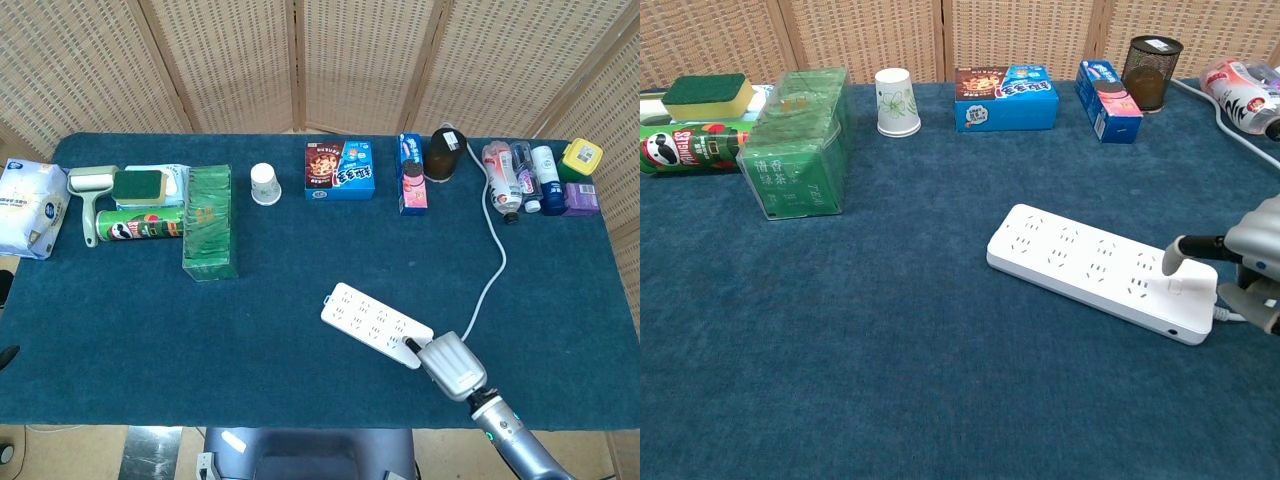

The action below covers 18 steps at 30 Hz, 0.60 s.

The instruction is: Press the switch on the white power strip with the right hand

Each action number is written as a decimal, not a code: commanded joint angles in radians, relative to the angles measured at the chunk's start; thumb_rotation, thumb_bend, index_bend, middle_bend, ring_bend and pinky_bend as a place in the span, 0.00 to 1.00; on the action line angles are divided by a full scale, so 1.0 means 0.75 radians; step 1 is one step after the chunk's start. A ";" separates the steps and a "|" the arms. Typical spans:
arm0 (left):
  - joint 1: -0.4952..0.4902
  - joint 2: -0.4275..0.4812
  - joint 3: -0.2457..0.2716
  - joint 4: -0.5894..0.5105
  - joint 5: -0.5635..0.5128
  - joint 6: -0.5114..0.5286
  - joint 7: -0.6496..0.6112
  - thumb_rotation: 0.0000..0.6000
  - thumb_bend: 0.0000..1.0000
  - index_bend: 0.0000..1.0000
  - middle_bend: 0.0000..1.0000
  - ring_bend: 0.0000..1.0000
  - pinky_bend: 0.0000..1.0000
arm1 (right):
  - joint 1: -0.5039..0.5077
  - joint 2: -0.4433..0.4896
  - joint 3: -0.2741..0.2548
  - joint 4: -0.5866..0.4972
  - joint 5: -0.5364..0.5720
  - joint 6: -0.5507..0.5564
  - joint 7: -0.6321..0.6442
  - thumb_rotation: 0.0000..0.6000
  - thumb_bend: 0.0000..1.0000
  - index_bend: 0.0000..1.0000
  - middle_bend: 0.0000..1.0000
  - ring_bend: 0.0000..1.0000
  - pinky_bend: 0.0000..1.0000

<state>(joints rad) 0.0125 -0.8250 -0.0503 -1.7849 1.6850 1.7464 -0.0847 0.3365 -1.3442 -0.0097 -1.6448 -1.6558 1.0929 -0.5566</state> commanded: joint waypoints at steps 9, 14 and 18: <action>-0.003 -0.002 0.000 0.012 -0.011 -0.008 -0.020 1.00 0.05 0.00 0.00 0.00 0.08 | 0.019 -0.014 0.000 0.011 0.063 -0.014 -0.046 1.00 0.68 0.28 1.00 1.00 1.00; -0.002 0.000 -0.001 0.015 -0.016 -0.008 -0.022 1.00 0.05 0.00 0.00 0.00 0.08 | 0.016 -0.001 -0.020 0.000 0.057 0.001 -0.039 1.00 0.68 0.29 1.00 1.00 1.00; -0.001 0.001 0.000 0.016 -0.015 -0.007 -0.025 1.00 0.05 0.00 0.00 0.00 0.08 | 0.018 -0.005 -0.030 0.003 0.058 0.002 -0.037 1.00 0.68 0.29 1.00 1.00 1.00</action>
<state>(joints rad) 0.0118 -0.8245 -0.0504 -1.7729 1.6737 1.7413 -0.1035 0.3497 -1.3478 -0.0321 -1.6427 -1.6126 1.0945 -0.5847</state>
